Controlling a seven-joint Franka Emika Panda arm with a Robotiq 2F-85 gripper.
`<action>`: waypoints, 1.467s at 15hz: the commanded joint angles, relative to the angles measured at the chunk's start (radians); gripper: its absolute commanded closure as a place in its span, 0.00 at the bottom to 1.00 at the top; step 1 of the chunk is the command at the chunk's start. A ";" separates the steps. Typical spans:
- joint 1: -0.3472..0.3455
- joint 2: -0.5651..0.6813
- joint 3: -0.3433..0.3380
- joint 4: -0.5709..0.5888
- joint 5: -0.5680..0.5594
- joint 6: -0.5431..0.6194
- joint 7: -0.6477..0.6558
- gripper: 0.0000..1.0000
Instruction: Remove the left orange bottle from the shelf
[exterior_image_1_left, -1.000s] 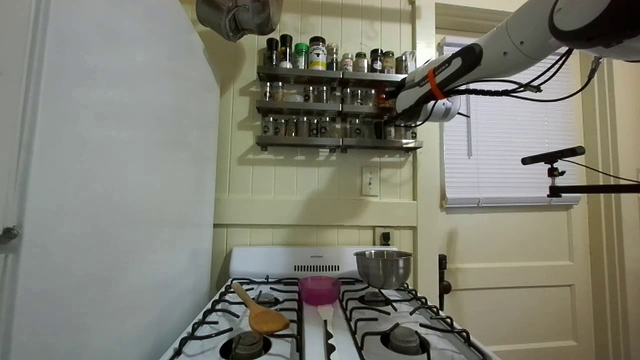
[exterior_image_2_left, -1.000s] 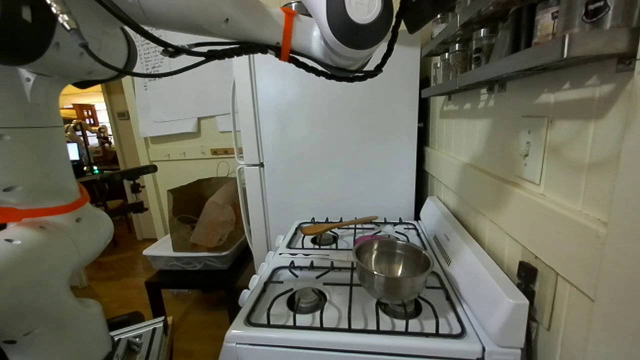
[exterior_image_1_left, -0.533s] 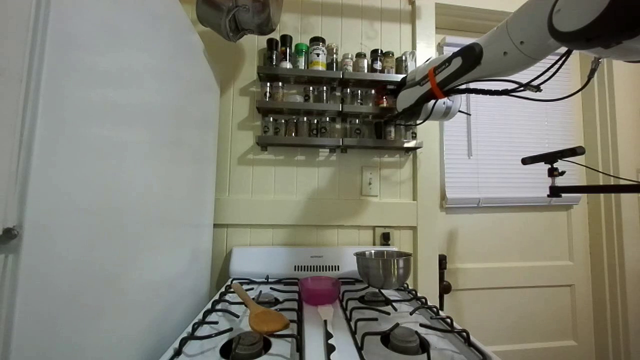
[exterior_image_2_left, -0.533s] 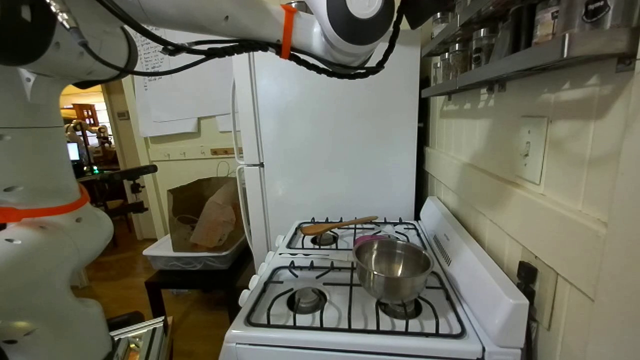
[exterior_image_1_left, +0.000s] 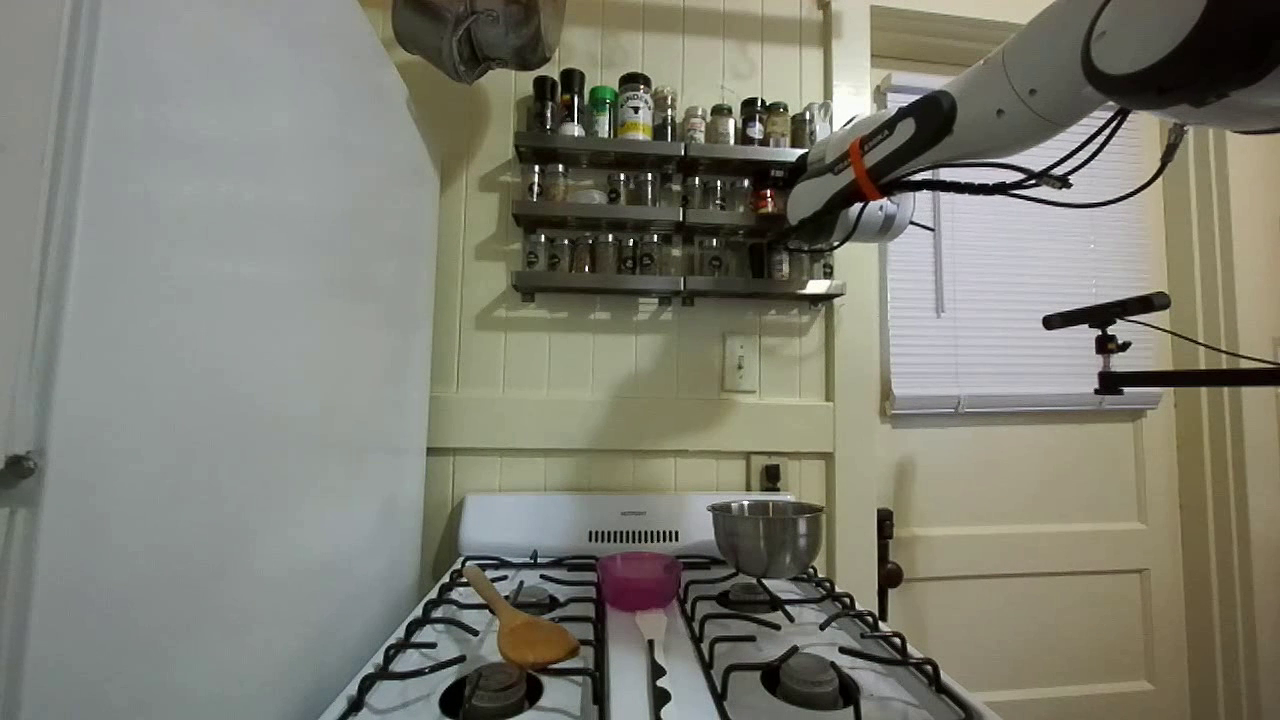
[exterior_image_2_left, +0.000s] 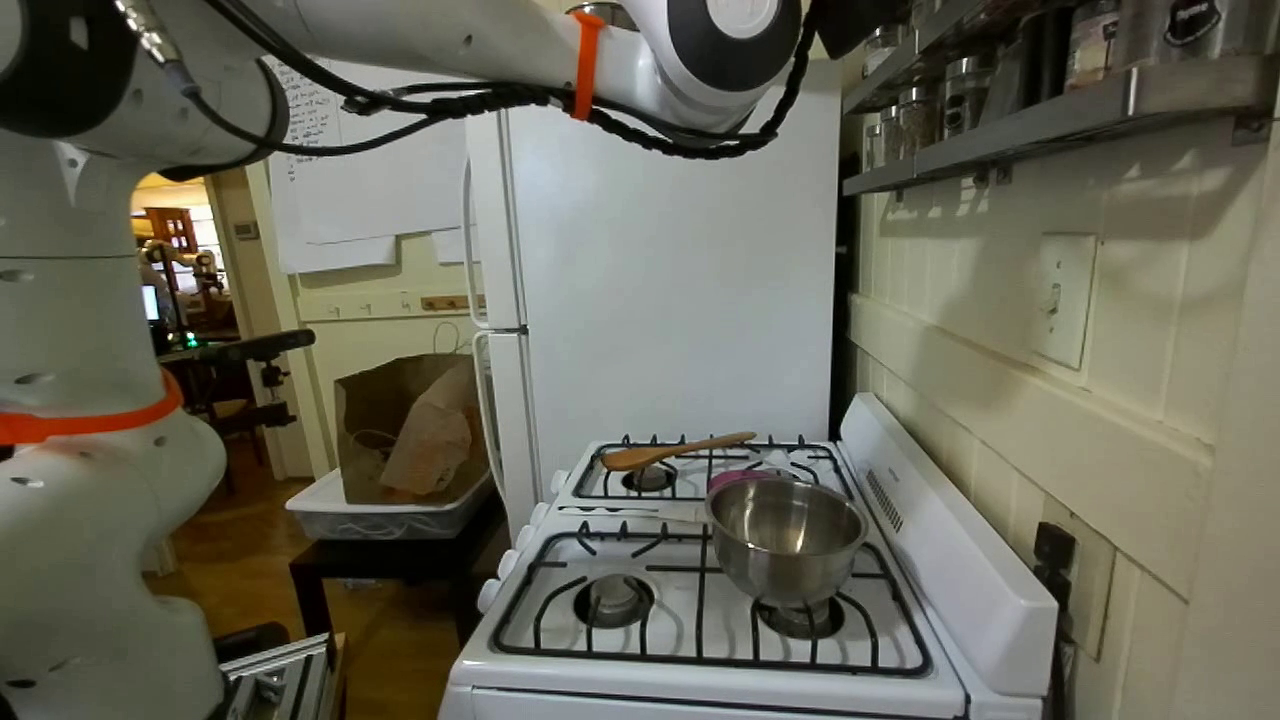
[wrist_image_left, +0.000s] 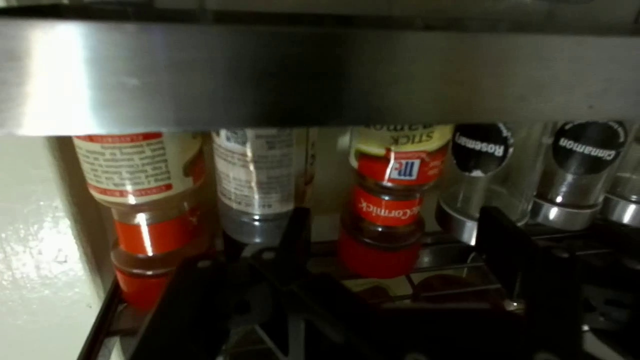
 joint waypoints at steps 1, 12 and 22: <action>0.019 0.041 -0.008 0.041 0.026 0.011 -0.019 0.19; 0.018 0.068 -0.019 0.065 0.028 0.005 -0.024 0.81; 0.123 -0.077 -0.092 -0.079 0.190 -0.022 -0.157 0.83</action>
